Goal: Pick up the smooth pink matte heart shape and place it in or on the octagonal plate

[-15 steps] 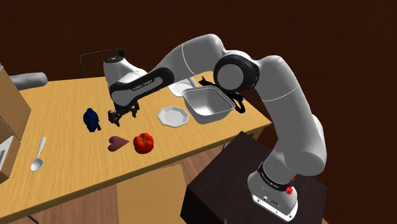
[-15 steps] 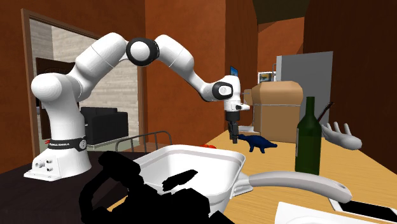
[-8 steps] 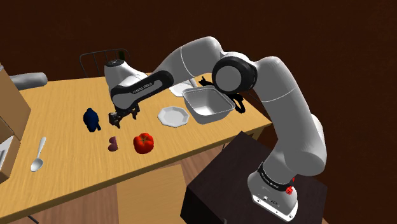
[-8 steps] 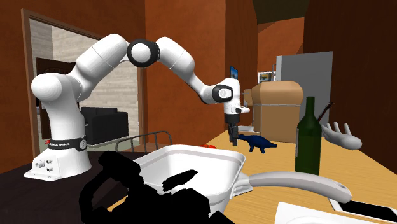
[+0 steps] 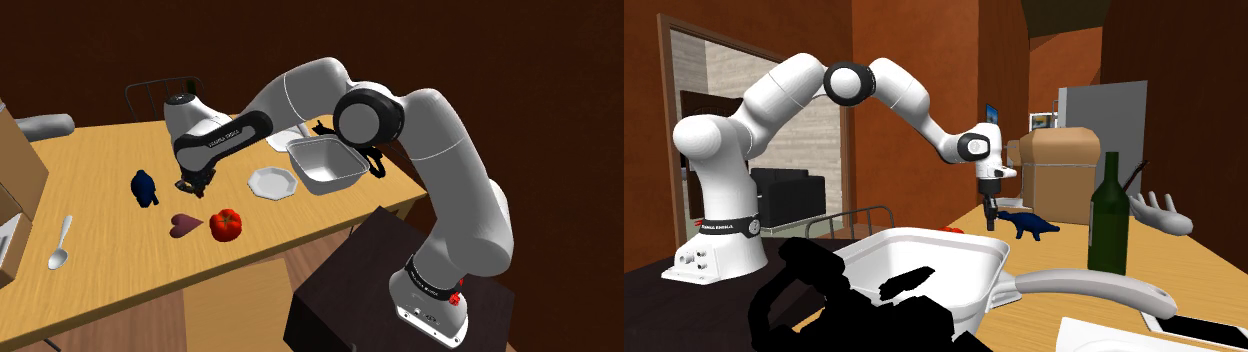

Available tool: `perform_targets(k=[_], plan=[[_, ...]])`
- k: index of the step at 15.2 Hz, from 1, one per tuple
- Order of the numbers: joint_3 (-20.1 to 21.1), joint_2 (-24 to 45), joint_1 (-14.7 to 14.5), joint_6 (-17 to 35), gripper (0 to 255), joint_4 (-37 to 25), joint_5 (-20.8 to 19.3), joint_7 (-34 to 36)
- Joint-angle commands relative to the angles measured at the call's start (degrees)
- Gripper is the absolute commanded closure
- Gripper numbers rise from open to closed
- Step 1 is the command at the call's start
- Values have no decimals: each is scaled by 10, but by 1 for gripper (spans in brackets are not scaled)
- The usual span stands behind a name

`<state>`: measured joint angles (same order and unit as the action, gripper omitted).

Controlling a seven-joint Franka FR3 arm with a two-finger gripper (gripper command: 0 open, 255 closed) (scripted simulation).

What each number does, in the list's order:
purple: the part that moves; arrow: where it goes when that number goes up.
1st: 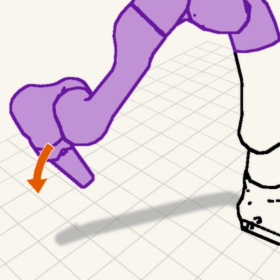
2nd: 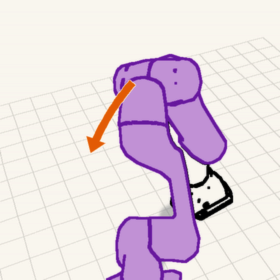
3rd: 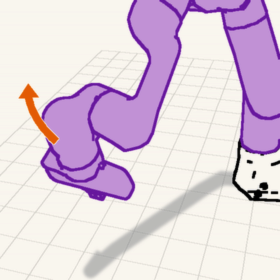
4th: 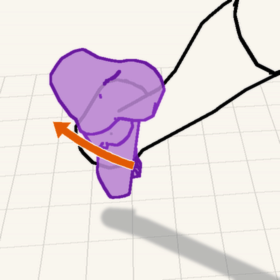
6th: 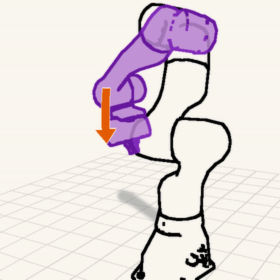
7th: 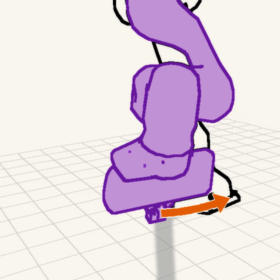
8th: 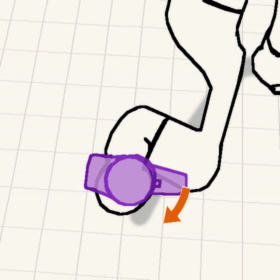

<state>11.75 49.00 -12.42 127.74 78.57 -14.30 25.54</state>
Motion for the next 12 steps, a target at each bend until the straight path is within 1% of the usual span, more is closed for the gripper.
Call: perform_targets(k=[1,4,5,8,11,12], plan=[[0,0,0,0,255,0,0,0],[0,0,0,0,255,0,0,0],[0,0,0,0,0,0,0,0],[4,46,-27,-23,0,-64,10,29],[7,101,-55,-54,0,-148,20,55],[8,112,-60,-60,0,-165,22,59]])
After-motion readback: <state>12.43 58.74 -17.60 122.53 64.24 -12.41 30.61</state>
